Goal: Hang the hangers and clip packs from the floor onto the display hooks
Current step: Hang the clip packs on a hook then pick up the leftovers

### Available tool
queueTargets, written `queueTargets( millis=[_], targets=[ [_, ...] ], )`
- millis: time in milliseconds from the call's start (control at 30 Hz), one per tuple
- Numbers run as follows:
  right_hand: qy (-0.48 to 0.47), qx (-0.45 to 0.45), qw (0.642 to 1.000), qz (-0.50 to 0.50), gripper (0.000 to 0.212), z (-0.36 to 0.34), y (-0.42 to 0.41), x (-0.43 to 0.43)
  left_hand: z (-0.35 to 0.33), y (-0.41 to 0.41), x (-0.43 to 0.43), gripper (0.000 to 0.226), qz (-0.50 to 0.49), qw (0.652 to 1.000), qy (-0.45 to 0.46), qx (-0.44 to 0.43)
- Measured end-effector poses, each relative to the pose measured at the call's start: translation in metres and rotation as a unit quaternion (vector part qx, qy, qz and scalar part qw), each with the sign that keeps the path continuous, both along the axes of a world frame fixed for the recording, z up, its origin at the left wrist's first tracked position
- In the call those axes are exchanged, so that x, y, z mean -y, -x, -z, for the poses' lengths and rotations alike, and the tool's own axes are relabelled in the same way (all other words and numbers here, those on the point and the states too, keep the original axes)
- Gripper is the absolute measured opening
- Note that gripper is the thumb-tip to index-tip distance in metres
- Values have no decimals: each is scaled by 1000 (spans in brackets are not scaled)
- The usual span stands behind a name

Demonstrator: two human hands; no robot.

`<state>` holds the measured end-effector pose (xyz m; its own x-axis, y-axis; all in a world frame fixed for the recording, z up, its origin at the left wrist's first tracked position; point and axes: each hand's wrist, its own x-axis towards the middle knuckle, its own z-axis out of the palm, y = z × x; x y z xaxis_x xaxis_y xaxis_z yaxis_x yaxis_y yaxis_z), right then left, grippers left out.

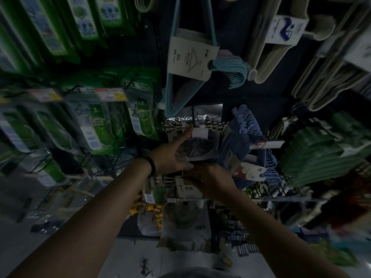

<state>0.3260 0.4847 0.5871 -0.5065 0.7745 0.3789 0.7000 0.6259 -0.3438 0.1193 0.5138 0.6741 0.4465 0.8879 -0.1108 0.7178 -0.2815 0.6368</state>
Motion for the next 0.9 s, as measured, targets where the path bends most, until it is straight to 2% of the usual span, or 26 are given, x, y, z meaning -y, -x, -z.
queueTargets(
  millis=[100,200,300,533,767,900],
  targets=[
    [-42,55,997,39,24,8,-24,-4,-15,-1,-2,83,-42,998,-52,-21],
    [-60,71,994,65,31,15,-42,-18,-26,-8,-6,45,-102,970,-215,-52],
    [-85,66,992,58,39,17,-48,-37,-31,-17,-14,27,-149,954,-258,-28],
    [-191,58,980,10,38,22,-55,-80,-33,-18,-30,22,-171,954,-240,-50],
    [-235,25,972,-17,50,21,-50,-108,-36,-18,-31,18,-168,961,-214,-43],
    [-224,19,974,-8,37,13,-42,-118,-34,-18,-34,18,-169,962,-207,-47]
  ],
)
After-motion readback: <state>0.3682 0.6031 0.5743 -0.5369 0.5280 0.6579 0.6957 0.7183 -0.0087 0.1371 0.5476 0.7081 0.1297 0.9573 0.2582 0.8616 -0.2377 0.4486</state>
